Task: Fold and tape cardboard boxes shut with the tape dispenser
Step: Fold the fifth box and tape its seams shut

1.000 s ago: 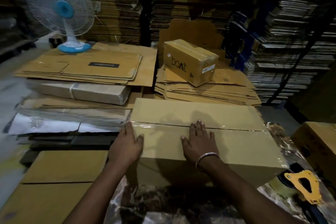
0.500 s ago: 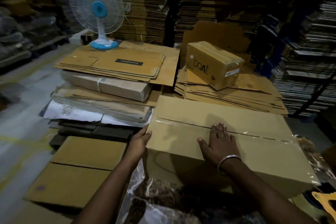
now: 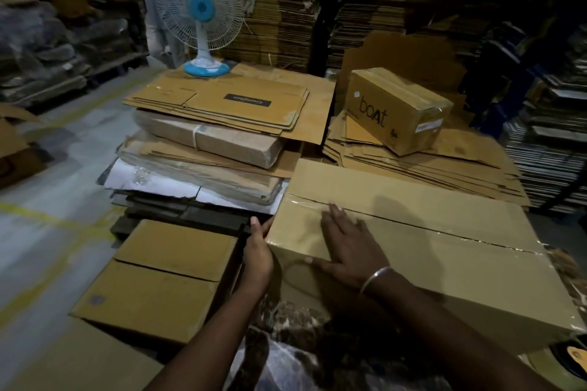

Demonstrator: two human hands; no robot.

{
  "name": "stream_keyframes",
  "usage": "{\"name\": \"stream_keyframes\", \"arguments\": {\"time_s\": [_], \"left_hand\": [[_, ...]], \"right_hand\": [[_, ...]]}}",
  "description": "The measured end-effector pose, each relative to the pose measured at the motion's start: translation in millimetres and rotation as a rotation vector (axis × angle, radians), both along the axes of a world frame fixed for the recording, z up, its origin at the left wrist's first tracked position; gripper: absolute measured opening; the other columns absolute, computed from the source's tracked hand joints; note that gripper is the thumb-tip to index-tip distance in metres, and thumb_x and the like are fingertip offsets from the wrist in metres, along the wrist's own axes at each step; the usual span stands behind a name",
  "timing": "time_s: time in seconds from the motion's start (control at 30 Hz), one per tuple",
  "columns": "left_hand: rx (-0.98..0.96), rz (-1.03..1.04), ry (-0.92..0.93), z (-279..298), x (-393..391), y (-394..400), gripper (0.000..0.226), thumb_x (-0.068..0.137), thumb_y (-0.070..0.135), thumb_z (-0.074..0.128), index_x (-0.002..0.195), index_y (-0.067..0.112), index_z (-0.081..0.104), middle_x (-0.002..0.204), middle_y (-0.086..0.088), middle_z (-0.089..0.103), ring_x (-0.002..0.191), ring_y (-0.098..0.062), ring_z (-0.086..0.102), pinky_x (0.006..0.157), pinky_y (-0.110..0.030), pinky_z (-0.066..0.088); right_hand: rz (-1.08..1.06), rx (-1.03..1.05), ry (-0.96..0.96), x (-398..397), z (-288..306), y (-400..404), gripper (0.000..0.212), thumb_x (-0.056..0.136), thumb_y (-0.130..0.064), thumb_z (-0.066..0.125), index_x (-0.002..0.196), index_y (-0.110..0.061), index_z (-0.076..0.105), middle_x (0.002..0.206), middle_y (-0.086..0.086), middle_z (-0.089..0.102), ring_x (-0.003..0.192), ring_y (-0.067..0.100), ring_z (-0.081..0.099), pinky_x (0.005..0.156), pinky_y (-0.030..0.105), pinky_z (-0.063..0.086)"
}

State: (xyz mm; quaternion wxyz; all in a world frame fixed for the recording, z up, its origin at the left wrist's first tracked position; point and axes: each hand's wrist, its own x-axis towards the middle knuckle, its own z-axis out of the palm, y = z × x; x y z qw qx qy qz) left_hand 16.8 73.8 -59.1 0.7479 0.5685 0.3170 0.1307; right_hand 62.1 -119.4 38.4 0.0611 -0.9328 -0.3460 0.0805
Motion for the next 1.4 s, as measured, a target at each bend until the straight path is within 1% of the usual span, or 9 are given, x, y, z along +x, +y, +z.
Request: {"name": "stream_keyframes", "arguments": {"time_s": [0.1,0.27,0.47,0.7,0.8,1.0,1.1,1.23,1.4], "left_hand": [[0.023,0.014,-0.005,3,-6,-3,0.092,0.072,0.099,0.027,0.109,0.032,0.077,0.111,-0.005,0.075,0.109,-0.028,0.068,0.101,-0.054,0.049],[0.14,0.022,-0.061,23,-15,-8,0.045,0.106,0.047,0.039,0.108,0.023,0.078,0.103,-0.003,0.077,0.099,-0.024,0.072,0.093,-0.05,0.055],[0.541,0.049,-0.088,40,-25,2,0.031,0.107,0.032,0.042,0.095,0.024,0.069,0.087,0.009,0.071,0.08,0.003,0.065,0.066,-0.017,0.048],[0.613,0.2,-0.263,33,-69,-26,0.021,0.098,0.021,0.059,0.106,0.012,0.077,0.098,0.009,0.075,0.096,-0.001,0.069,0.078,-0.018,0.055],[0.41,0.192,-0.285,19,-74,-27,0.021,0.091,0.009,0.07,0.111,0.01,0.077,0.105,0.008,0.076,0.104,-0.007,0.07,0.086,-0.024,0.057],[-0.053,-0.09,-0.198,15,-51,16,0.023,0.075,0.017,0.073,0.096,0.011,0.079,0.101,-0.012,0.076,0.102,-0.034,0.068,0.096,-0.047,0.052],[-0.002,-0.185,-0.181,18,-45,28,0.009,0.076,0.009,0.079,0.081,0.016,0.082,0.091,-0.009,0.076,0.092,-0.033,0.068,0.089,-0.044,0.054],[0.117,-0.299,-0.064,24,-40,43,0.04,0.087,-0.01,0.066,0.062,0.019,0.076,0.07,0.003,0.071,0.067,-0.021,0.06,0.061,-0.028,0.052],[0.297,-0.569,-0.03,51,-31,68,0.025,0.079,-0.013,0.074,0.074,0.012,0.073,0.073,-0.001,0.073,0.064,-0.013,0.067,0.064,-0.028,0.055]], "right_hand": [[0.071,-0.037,0.012,1,0,23,0.114,0.081,-0.086,0.04,0.16,-0.019,-0.008,0.166,0.006,-0.019,0.154,0.02,-0.012,0.122,0.049,-0.004],[0.085,-0.013,0.005,0,-2,44,0.117,0.079,-0.085,0.047,0.161,-0.019,-0.005,0.167,0.005,-0.019,0.154,0.019,-0.014,0.122,0.05,-0.005],[0.072,-0.039,-0.007,-2,-7,44,0.113,0.081,-0.086,0.039,0.161,-0.019,-0.004,0.167,0.006,-0.018,0.155,0.019,-0.012,0.122,0.049,-0.005],[0.058,-0.038,-0.004,-1,-10,44,0.112,0.081,-0.088,0.036,0.161,-0.022,-0.006,0.167,0.006,-0.019,0.154,0.02,-0.014,0.122,0.049,-0.005],[0.059,-0.045,0.006,-2,-9,44,0.113,0.08,-0.089,0.035,0.161,-0.022,-0.007,0.167,0.005,-0.017,0.154,0.02,-0.013,0.122,0.049,-0.004],[0.055,-0.014,0.008,-2,-7,41,0.113,0.078,-0.09,0.037,0.161,-0.025,-0.004,0.165,0.005,-0.025,0.154,0.02,-0.017,0.122,0.049,-0.003],[0.033,0.005,-0.023,0,-8,39,0.114,0.075,-0.092,0.036,0.161,-0.025,-0.001,0.162,0.006,-0.033,0.152,0.022,-0.022,0.122,0.051,-0.004],[0.011,0.019,0.012,2,-7,40,0.122,0.068,-0.098,0.027,0.161,-0.024,0.001,0.163,0.006,-0.029,0.153,0.021,-0.019,0.122,0.051,-0.005],[-0.003,0.049,0.047,3,-6,40,0.127,0.058,-0.099,-0.001,0.161,-0.025,0.002,0.166,0.007,-0.019,0.154,0.021,-0.013,0.122,0.05,-0.004]]}}
